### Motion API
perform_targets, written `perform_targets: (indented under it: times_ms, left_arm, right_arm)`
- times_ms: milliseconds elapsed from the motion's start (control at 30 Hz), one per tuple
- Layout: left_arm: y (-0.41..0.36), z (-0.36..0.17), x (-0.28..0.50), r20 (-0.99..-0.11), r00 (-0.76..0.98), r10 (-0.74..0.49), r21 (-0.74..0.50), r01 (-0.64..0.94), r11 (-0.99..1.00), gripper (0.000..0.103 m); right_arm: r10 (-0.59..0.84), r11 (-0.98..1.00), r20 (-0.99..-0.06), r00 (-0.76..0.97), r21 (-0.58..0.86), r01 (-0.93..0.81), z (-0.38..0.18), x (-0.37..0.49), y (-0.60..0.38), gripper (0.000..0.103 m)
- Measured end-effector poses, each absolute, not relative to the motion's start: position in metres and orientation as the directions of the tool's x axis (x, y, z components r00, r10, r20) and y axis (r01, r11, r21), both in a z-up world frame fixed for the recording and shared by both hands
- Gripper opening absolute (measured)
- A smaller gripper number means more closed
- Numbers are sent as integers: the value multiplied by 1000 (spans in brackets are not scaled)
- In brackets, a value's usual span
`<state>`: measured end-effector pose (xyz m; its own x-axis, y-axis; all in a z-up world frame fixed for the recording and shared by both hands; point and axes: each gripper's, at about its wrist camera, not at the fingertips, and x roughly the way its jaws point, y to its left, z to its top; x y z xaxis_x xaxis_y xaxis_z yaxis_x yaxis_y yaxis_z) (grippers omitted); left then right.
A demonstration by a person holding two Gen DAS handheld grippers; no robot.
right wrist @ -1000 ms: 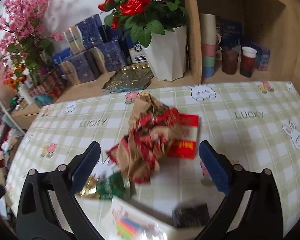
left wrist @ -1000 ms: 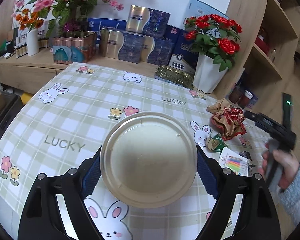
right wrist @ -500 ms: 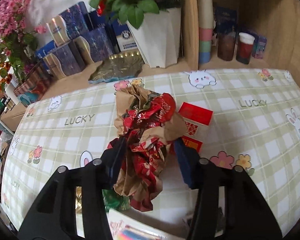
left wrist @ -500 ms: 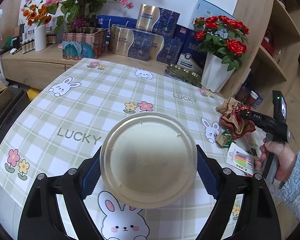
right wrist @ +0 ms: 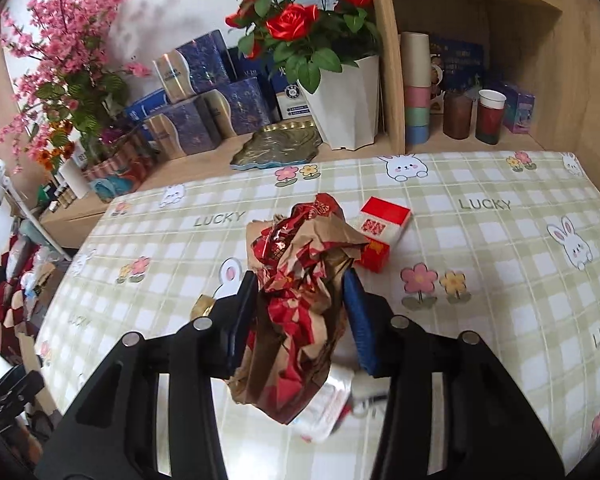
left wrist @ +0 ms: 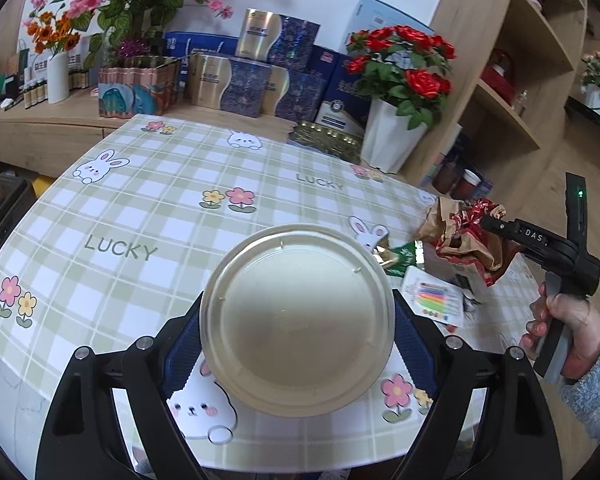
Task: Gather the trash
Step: 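Carry the wrapping paper into the bin with the right tool while the left tool carries the plate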
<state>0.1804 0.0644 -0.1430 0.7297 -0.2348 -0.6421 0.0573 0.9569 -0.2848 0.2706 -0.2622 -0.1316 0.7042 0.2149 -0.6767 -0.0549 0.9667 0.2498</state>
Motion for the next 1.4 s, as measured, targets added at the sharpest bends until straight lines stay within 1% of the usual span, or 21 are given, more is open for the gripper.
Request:
perform_targets:
  times_ms: [200,400,533,833,900,1100,1400]
  left_arm:
    - [53,-131,157,-625,735,-262,-288,94,953,83]
    - [42,-121,132,-609,739,-287,-288,130,949,83]
    - [36,-116,118,-601,740,-301,-286,153,946,83]
    - [29,-108,87,-588,740,-328,-287,188,939,83]
    - [29,-108,81,-588,737,-332,-285,195,938,83]
    - [28,-109,68,-584,735,-345,-293,206,934,83]
    - [26,-120,48,-588,720,-368,-301,228,926,83]
  right_arm:
    - [233,962,-648,725,261,-76,-115,228,-267,45]
    - [256,953,-593,763,287,-97,-92,185,-274,45]
    - [248,956,-561,790,275,-105,-77,163,-280,45]
    - [290,947,-550,783,284,-151,-72,107,-279,45]
    - [305,943,-560,770,291,-162,-78,91,-274,45]
    - [341,935,-628,699,301,-186,-104,50,-258,45]
    - [363,931,-729,580,264,-251,-149,-6,-222,45]
